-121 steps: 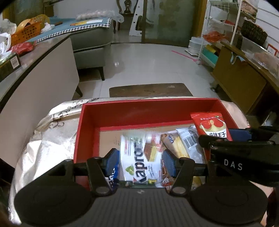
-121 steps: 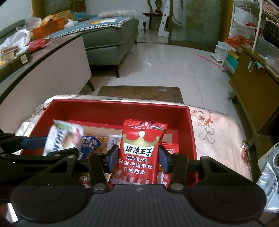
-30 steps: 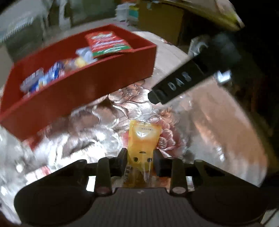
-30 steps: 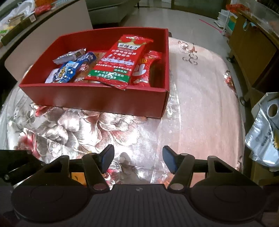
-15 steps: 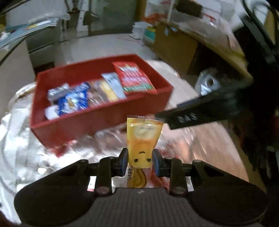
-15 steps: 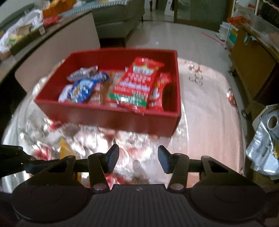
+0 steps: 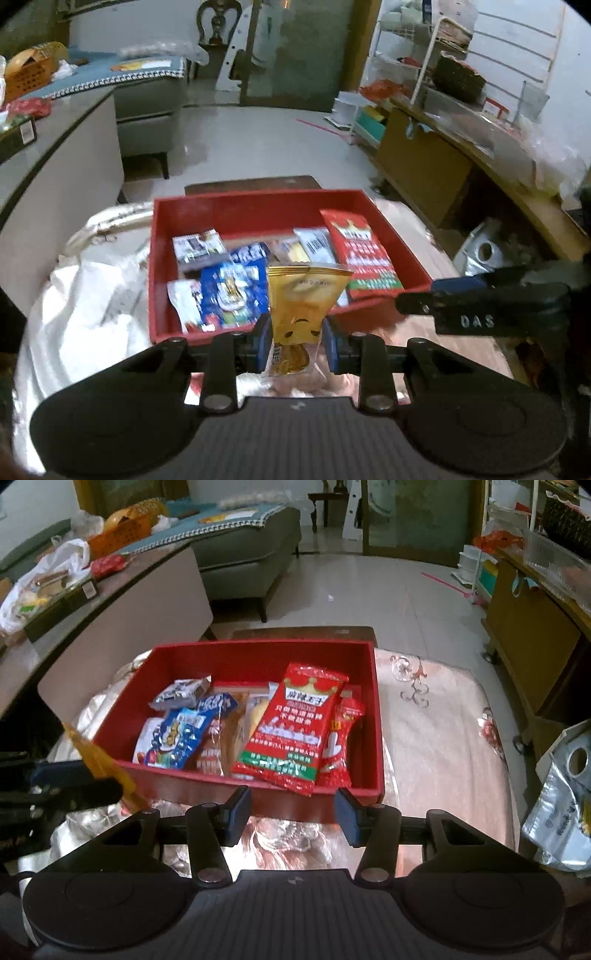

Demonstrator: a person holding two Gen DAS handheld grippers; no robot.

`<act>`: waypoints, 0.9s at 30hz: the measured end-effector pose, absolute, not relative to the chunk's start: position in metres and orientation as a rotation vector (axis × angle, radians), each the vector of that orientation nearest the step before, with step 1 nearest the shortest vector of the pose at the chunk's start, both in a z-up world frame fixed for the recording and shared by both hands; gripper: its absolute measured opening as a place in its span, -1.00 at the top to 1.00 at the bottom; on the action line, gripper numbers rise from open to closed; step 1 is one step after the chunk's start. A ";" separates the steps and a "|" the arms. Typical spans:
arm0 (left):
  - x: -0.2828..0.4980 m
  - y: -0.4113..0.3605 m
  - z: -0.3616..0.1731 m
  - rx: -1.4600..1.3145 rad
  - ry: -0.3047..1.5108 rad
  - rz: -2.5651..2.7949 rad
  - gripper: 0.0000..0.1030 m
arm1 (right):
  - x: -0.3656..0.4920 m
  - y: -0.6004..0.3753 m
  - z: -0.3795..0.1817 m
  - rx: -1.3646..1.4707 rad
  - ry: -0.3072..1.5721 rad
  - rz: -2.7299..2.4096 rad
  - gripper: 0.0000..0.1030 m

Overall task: Organize snacks
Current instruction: 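Carry the yellow smiley packet with the left tool into the red box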

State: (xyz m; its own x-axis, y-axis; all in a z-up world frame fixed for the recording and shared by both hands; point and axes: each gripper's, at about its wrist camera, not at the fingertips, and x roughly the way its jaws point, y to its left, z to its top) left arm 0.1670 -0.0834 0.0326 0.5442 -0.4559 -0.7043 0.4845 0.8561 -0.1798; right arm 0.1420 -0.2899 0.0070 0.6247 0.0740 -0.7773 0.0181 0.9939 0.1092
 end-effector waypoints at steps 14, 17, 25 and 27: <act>0.212 -0.099 0.020 0.041 0.835 -0.507 0.54 | 0.173 -0.279 0.000 0.118 0.898 0.009 -0.14; 0.217 -0.102 0.017 0.045 0.839 -0.507 0.54 | 0.176 -0.279 -0.001 0.123 0.899 0.001 -0.14; 0.238 -0.110 0.014 0.029 0.826 -0.481 0.54 | 0.192 -0.283 -0.005 0.134 0.886 -0.021 -0.14; 0.244 -0.114 0.010 0.033 0.832 -0.481 0.54 | 0.197 -0.285 -0.005 0.135 0.880 -0.025 -0.15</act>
